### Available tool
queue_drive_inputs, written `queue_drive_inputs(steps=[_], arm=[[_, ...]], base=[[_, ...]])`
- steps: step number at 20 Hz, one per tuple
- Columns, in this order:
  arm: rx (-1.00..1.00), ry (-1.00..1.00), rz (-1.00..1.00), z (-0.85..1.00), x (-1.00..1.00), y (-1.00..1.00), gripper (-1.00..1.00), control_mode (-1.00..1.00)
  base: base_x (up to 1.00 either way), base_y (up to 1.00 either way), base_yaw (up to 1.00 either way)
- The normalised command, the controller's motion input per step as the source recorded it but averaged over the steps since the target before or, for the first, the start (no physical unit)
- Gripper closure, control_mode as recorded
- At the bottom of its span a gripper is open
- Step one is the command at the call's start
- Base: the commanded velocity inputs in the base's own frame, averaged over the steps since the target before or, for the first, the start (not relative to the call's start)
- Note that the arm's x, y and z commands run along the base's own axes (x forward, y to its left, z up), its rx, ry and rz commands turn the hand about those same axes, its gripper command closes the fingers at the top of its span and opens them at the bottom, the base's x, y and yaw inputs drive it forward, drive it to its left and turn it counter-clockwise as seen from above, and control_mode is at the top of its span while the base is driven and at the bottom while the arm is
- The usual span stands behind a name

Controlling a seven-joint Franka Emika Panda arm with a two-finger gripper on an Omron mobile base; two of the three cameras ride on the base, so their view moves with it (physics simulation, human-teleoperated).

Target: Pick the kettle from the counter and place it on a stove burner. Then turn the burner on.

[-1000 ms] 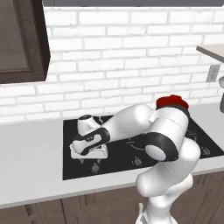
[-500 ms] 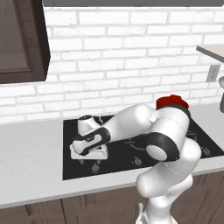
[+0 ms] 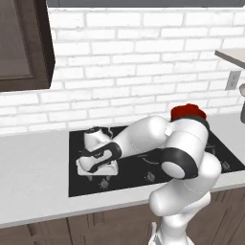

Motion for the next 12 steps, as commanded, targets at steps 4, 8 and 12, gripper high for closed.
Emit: queue_drive_inputs(steps=[4, 8, 12], arm=[[-0.07, 0.0, 0.04, -0.47, -0.16, -0.14, -1.0, -1.0], [-0.09, 0.02, 0.04, -0.59, -0.21, -0.27, -1.0, -1.0], [-0.06, 0.05, 0.0, -0.43, -0.26, -0.42, -1.0, -1.0]], base=[[0.0, 0.0, 0.0], [0.0, 0.0, 0.0], [0.0, 0.0, 0.0]])
